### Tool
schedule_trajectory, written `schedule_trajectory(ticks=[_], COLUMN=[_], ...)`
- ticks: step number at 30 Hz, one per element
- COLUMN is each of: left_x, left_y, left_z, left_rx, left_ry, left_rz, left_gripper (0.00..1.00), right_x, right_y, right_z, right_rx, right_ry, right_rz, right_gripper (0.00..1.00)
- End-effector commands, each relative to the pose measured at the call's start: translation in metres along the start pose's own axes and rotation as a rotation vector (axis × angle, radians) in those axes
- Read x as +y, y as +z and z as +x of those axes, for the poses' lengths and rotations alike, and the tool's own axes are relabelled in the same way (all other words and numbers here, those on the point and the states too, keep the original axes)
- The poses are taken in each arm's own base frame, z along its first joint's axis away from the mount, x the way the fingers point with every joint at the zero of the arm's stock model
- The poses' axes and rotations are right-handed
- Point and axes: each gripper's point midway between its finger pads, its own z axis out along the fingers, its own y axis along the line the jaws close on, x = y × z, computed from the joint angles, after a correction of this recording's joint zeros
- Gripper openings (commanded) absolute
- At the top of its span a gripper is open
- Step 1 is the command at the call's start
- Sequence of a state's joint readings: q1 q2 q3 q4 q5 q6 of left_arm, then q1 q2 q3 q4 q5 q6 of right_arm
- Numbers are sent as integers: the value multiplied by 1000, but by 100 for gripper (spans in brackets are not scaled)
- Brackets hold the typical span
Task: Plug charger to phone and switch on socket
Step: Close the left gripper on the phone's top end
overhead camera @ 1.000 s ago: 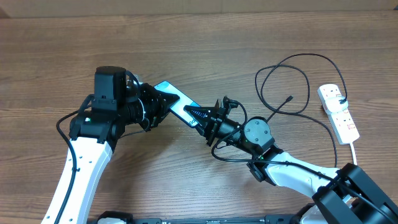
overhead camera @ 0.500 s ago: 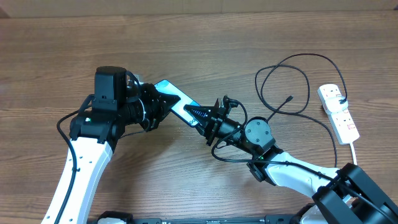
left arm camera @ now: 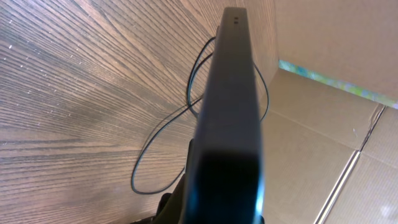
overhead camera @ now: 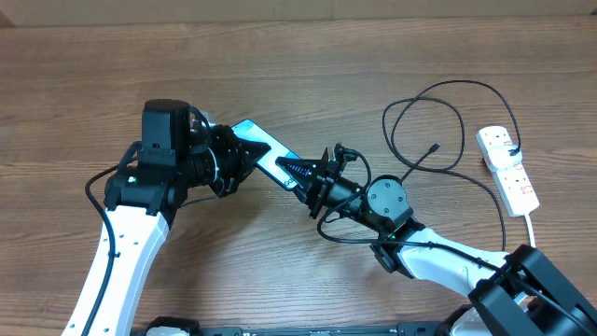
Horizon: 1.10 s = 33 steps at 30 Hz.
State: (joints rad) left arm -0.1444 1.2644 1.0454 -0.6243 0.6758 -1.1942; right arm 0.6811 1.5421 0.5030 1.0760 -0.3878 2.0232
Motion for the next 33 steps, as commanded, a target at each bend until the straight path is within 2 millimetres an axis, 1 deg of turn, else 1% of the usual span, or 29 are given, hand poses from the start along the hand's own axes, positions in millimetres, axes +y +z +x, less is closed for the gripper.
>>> schedule_trajectory(ticks=[1,12,14,19,20,23,24,26,28,29,31,32,33], left_x=[1,2,2,-2,-3,-9,-10,-11,-9,-7,-3,-1,3], left_y=[2,2,2,2,2,1,1,1,0,-1,-2,-3,-3], left_z=[-1,-2,-3,-5,-6,-8,-9,-14,-24,-29,-38,-40,-42], left_rx=[-8,-16,-17,-28,-30,-39,-43,-70,-130,-157,-208,-221,-232], left_ry=[-15,-16,-16,-26,-24,-4,-1,19,112,152,256,291,313], left_rz=[-10,-12,-12,2,7,30,33,32,12,-4,-40,-58,-82], left_gripper=[4,5,4,4,4,4,5,4,4,4,4,4,4], right_x=[10,3,3,3,3,3,3,3,-2,-6,-15,-20,-28], right_y=[2,2,2,2,2,2,2,2,2,2,2,1,0], right_z=[12,8,8,8,8,8,8,8,6,5,0,-3,-9], right_rx=[45,29,31,31,31,31,31,31,21,18,-3,-17,-41], right_ry=[106,120,120,120,120,120,120,120,129,134,131,105,66], right_rz=[-19,7,8,9,9,9,9,9,29,44,79,98,127], right_gripper=[4,5,12,21,24,42,46,59,74,78,84,90,93])
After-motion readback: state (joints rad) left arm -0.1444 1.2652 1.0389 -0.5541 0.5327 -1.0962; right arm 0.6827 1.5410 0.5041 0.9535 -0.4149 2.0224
